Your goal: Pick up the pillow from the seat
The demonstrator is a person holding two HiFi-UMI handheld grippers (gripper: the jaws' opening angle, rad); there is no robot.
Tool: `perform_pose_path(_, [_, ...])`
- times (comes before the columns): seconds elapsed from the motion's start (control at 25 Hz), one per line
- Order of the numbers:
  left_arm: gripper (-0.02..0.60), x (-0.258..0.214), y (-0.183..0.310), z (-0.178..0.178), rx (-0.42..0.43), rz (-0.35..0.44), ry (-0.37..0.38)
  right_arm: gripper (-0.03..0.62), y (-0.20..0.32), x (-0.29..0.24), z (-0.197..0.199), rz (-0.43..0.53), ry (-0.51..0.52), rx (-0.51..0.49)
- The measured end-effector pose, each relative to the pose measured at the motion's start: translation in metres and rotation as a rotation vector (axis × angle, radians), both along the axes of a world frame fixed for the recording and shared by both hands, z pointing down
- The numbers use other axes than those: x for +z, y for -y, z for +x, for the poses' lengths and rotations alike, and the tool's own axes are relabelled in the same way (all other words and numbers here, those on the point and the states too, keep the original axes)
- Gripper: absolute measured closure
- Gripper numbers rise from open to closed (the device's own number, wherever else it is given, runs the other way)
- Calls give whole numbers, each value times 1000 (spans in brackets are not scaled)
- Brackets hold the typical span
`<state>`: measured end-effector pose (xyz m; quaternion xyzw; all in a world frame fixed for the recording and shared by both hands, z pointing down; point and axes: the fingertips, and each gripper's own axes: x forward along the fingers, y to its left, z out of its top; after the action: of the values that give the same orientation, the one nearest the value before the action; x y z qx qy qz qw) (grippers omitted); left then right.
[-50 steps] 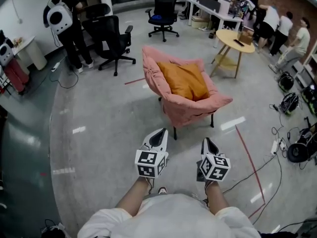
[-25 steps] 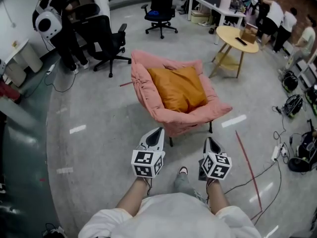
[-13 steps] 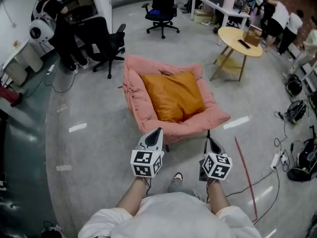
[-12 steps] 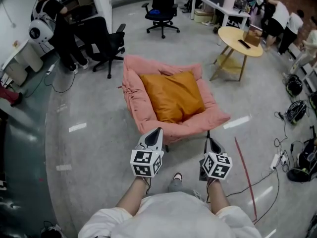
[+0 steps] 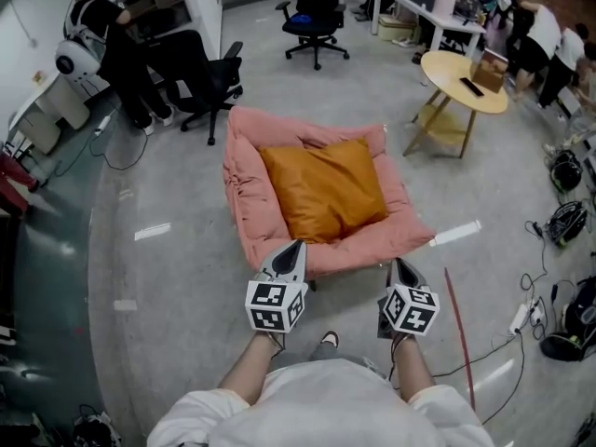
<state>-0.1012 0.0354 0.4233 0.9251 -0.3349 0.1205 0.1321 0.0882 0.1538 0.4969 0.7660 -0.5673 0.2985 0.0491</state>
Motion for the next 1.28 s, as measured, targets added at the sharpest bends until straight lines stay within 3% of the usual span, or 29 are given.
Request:
perform_pose_path(0.56, [574, 10, 24, 18, -17, -11, 46, 565, 21, 27, 23, -35, 59, -1])
perform_pose_path(0.96, [574, 15, 91, 50, -5, -29, 9, 565, 65, 24, 50, -58, 27, 19])
perform_pose_path(1.28, [574, 26, 154, 73, -3, -73, -24, 565, 135, 18, 68, -76, -8, -2])
